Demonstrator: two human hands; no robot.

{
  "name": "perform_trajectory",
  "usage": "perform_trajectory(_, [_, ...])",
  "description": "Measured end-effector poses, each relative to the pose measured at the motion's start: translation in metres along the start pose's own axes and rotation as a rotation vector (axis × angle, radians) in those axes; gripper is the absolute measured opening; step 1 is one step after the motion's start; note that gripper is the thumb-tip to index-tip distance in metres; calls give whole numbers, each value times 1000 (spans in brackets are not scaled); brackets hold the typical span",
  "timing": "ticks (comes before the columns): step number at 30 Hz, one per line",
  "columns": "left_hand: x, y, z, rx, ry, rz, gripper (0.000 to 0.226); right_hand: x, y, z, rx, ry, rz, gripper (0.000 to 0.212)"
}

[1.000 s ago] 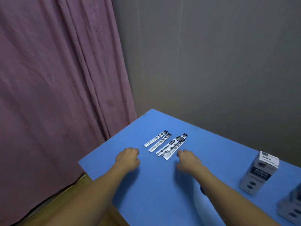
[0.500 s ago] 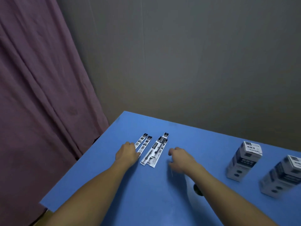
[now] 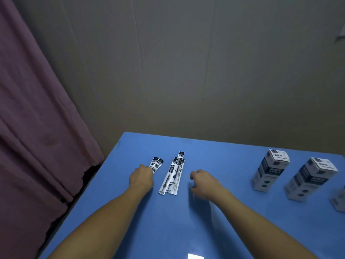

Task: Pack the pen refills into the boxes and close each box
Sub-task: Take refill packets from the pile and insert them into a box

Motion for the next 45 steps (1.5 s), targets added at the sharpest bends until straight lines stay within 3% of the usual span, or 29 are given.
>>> perform_trajectory(7, [-18,5,-3,-49,121,214,3,-11,4,8,32,-2,0,41])
perform_trajectory(14, [-25,2,-12,19,149,395,23,-17,5,15,45,-13,-10,42])
perform_trajectory(21, [-22,1,-11,-52,167,434,8,-8,-1,23,42,-48,-12,42])
perform_trajectory(29, [-26,8,-7,-83,157,500,6,3,-3,33,39,-84,7,41])
perform_trajectory(36, [-13,33,-10,-141,-30,683,5,26,-14,53,12,-197,-11,37])
perform_trajectory(45, [98,50,11,-335,-372,837,9,72,-28,127,92,-386,-142,26])
Point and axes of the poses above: each hand's wrist, its own z-axis away from the middle knuckle, its own y-axis out of the back of the hand, x = y × z, the point moved 4 cm from there along -z, towards the middle knuckle, and after that the axes turned 3 degrees about z, right-handed, at the moved point
